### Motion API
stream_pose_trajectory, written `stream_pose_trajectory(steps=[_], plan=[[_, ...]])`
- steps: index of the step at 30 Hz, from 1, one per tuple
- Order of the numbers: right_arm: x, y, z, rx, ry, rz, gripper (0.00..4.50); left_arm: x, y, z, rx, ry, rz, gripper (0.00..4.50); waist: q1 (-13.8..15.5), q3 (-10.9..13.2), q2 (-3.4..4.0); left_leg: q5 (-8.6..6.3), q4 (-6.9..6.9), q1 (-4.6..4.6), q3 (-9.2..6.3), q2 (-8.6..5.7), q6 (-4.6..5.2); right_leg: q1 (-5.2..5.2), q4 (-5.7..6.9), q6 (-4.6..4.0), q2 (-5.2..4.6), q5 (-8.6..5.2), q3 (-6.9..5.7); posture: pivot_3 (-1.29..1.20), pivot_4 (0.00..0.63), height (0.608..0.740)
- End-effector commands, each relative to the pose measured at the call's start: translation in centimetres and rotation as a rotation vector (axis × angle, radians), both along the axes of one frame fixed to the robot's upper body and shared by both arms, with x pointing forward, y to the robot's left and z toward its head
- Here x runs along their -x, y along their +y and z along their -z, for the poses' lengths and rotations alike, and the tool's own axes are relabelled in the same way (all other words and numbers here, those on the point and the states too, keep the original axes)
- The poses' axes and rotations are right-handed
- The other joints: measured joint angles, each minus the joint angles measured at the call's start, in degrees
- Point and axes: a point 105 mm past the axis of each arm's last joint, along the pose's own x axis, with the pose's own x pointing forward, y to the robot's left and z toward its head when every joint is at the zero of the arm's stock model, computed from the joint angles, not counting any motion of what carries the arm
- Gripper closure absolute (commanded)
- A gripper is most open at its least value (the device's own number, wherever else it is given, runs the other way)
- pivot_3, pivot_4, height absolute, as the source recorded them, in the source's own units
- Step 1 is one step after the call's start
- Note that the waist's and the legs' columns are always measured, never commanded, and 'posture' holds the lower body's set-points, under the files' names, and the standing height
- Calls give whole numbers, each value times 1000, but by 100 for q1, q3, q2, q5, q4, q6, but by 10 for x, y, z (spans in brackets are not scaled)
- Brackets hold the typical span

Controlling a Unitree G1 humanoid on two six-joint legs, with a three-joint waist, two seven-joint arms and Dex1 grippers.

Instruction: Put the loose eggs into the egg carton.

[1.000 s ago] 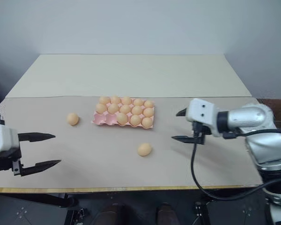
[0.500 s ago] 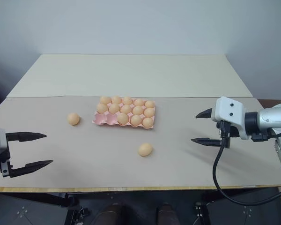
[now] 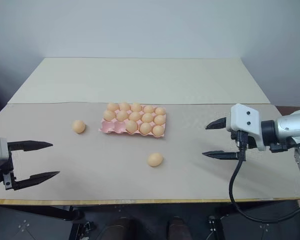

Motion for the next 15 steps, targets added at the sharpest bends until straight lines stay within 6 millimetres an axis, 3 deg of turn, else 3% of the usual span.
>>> stream_pose_trajectory(steps=[1,7,15], plan=[[10,8,-14,-9,-23,-72,32,0,1,-2,-21,-7,-7,370,-1,0,0,0,0,2,0,0,0,1,1,0,1,0,0,0,150,740],[6,24,-5,-15,-42,-115,32,-2,5,2,-45,17,-4,370,-8,0,0,0,0,7,2,-6,0,2,4,0,2,0,2,0,150,740],[-12,66,23,-6,-81,-164,32,-4,0,4,-41,23,25,370,-4,0,0,0,0,2,2,-9,0,-3,4,0,1,0,2,0,150,740]])
